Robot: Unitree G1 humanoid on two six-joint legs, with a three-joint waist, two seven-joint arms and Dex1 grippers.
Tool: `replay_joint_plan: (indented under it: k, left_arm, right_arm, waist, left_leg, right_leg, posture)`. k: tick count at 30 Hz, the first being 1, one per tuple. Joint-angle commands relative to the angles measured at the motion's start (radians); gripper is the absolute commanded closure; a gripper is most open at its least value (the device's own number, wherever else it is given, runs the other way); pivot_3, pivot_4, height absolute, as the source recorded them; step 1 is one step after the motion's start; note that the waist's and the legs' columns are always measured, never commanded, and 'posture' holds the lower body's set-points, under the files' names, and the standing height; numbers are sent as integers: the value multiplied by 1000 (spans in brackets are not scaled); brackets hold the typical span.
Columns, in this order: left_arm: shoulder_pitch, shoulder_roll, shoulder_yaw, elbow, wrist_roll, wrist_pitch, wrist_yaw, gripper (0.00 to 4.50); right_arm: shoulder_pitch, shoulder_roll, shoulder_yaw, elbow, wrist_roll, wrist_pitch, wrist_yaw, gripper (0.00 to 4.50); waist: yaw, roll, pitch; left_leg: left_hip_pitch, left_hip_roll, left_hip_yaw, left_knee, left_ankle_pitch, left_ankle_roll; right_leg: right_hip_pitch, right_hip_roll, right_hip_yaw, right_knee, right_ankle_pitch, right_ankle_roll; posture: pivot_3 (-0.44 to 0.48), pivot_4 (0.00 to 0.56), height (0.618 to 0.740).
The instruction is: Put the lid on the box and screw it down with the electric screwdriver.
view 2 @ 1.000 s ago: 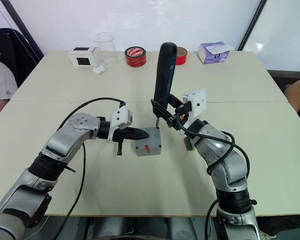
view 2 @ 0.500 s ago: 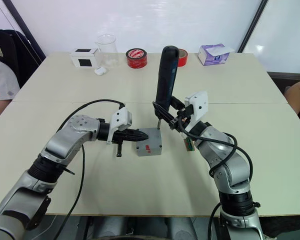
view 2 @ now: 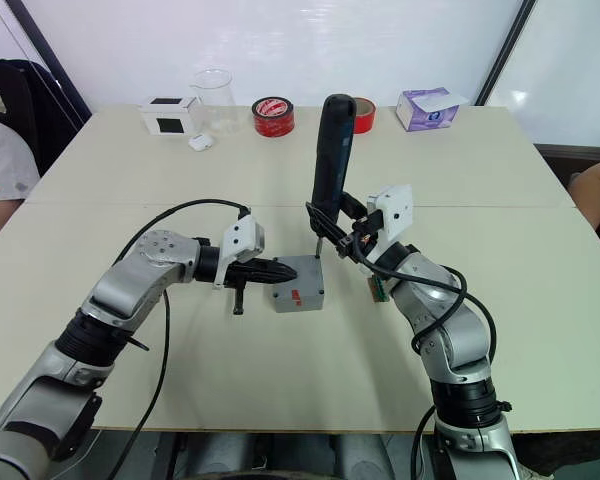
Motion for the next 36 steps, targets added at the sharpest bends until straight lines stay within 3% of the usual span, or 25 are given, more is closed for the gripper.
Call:
replay_joint_plan:
  k: [1,14,36]
  left_arm:
    - [16,3,-3,-7,12,12,0,4500]
    - [29,-5,-4,-3,25,5,6,4500]
    - [36,-26,0,-9,24,19,22,4500]
  right_arm:
    - [24,-28,18,-17,-4,21,28,2689]
    - [50,-15,93,45,-73,81,-25,2689]
    - [82,-20,77,34,-76,94,-30,2689]
  waist:
    - [0,0,0]
    - [-2,-2,-12]
    - [-1,-8,-21]
  left_leg:
    - [0,0,0,0,0,0]
    - [3,1,0,0,0,0]
    - [19,2,-4,-3,-2,4]
  right_leg:
    - [0,0,0,0,0,0]
    - [3,1,0,0,0,-1]
    - [18,0,0,-2,-7,-8]
  posture:
    - [0,150,740]
    - [0,150,740]
    - [0,150,740]
